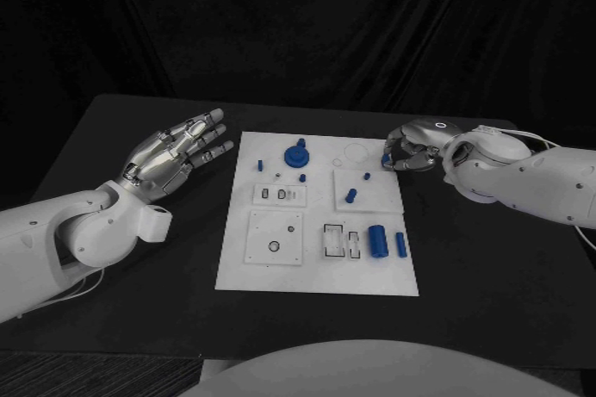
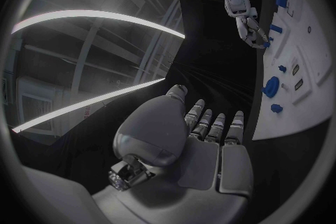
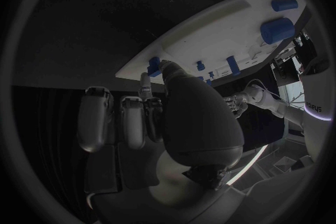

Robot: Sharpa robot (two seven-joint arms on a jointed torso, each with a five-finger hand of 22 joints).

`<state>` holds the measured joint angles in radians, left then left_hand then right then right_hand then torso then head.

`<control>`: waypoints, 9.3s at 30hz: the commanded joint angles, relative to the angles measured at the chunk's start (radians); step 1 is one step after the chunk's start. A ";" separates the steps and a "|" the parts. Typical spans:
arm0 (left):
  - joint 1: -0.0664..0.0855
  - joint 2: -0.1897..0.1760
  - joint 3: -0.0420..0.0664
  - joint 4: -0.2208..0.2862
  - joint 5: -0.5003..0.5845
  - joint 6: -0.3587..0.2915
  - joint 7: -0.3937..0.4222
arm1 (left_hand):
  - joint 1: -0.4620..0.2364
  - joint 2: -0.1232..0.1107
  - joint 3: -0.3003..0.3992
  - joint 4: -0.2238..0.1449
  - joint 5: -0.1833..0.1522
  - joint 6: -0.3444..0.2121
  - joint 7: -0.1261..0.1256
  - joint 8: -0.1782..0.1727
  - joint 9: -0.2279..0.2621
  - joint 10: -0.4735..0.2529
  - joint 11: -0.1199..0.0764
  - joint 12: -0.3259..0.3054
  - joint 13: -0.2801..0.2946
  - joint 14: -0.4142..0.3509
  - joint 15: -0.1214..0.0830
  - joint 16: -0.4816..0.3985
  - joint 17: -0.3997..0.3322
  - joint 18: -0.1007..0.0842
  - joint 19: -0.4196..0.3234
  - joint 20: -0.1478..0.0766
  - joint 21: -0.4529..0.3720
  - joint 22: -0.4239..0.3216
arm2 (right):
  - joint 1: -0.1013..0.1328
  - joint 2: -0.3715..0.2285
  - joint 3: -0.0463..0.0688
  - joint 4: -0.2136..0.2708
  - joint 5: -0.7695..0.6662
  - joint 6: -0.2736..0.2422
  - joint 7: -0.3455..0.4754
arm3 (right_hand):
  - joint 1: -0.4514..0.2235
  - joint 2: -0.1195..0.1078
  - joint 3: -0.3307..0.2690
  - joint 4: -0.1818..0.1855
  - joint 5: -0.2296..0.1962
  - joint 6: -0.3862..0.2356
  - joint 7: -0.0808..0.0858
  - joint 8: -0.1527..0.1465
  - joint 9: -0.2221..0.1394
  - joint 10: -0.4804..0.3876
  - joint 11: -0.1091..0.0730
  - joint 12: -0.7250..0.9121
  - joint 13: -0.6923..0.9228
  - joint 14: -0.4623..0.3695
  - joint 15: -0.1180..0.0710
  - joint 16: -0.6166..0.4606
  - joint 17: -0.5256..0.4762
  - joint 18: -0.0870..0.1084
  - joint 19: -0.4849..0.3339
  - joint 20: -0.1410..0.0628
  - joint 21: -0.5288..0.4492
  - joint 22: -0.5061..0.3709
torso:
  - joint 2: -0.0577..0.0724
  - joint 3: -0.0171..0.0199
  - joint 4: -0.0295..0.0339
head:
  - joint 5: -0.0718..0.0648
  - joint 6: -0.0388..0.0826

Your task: Assemble the parts on the task board

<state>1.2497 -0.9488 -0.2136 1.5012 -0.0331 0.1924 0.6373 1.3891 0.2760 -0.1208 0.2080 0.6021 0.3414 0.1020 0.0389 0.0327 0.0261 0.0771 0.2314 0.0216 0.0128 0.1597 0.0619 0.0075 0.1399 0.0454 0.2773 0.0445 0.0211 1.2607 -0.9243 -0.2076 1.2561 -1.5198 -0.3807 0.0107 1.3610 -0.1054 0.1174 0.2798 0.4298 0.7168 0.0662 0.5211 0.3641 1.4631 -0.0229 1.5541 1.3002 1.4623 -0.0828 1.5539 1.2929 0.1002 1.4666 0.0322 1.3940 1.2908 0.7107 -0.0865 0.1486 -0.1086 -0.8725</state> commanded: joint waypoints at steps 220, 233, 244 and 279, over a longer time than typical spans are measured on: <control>0.324 0.264 0.003 -0.105 -1.011 0.315 -0.926 | -0.299 -0.017 -0.276 0.072 -0.536 0.625 0.019 0.301 0.166 1.545 -0.017 1.339 1.549 1.558 -0.140 1.509 1.563 -0.110 1.400 -0.149 1.490 1.430 | 0.123 0.014 0.001 0.321 0.242 -0.255 0.027 | -0.368 0.106 -0.183 0.011 -0.222 0.187 0.036 -0.264 -0.111 0.108 0.046 0.017 0.271 0.103 0.038 -0.001 0.254 -0.033 -0.018 0.031 -0.134 0.190 | 0.004 0.1513 -0.1507 | 0.131 0.000; 0.326 0.452 0.003 -0.249 -0.918 0.453 -1.175 | -0.301 -0.037 -0.188 0.015 -0.448 0.674 -0.029 0.399 0.340 1.545 -0.062 1.339 1.549 1.558 -0.186 1.509 1.563 -0.116 1.438 -0.188 1.498 1.464 | 0.123 0.014 0.001 0.321 0.242 -0.240 0.013 | -0.326 0.127 -0.206 0.011 -0.137 0.211 0.035 -0.263 -0.107 0.108 0.047 0.017 0.271 0.102 0.040 -0.001 0.253 -0.034 -0.013 0.033 -0.128 0.192 | 0.011 0.1512 -0.1516 | 0.142 0.000; 0.324 0.504 0.003 -0.298 -0.912 0.487 -1.291 | -0.318 -0.064 -0.128 -0.021 -0.436 0.670 -0.053 0.414 0.467 1.545 -0.094 1.339 1.549 1.558 -0.222 1.509 1.563 -0.121 1.464 -0.225 1.500 1.480 | 0.123 0.014 0.002 0.325 0.242 -0.238 0.004 | -0.312 0.133 -0.216 0.010 -0.110 0.218 0.035 -0.263 -0.104 0.108 0.048 0.017 0.271 0.102 0.040 -0.003 0.250 -0.034 -0.013 0.033 -0.128 0.192 | 0.002 0.1410 -0.1493 | 0.139 0.000; 0.266 0.532 0.003 -0.359 -0.839 0.343 -1.287 | -0.323 -0.056 -0.061 -0.053 -0.446 0.663 -0.043 0.318 0.485 1.545 -0.088 1.339 1.549 1.558 -0.219 1.509 1.563 -0.123 1.471 -0.225 1.498 1.484 | 0.122 0.039 0.002 0.301 0.242 -0.189 -0.007 | -0.299 0.142 -0.220 0.010 -0.089 0.219 0.036 -0.265 -0.103 0.108 0.049 0.017 0.271 0.099 0.041 -0.010 0.240 -0.033 -0.014 0.034 -0.134 0.190 | -0.008 0.1353 -0.1528 | 0.158 0.000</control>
<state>1.5174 -0.4205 -0.2121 1.1432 -0.8860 0.5788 -0.6641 1.0691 0.2249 -0.2173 0.1639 0.1377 1.0109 0.0607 0.3753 0.4982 1.4561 -0.0017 1.5569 1.3058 1.4651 -0.0465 1.5575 1.3050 0.0603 1.4675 0.0587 1.5320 1.3064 1.3846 -0.8857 -0.2068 1.5576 -1.2771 -0.5834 0.0222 1.0579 0.0135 -0.0611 0.2920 0.3252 0.9261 0.1009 0.2757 0.2650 1.4599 0.0235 1.5542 1.3002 1.4657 -0.0504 1.5392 1.2929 0.1008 1.4457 0.0644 1.2572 1.2912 0.7037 0.0473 -0.0023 0.0475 -0.8725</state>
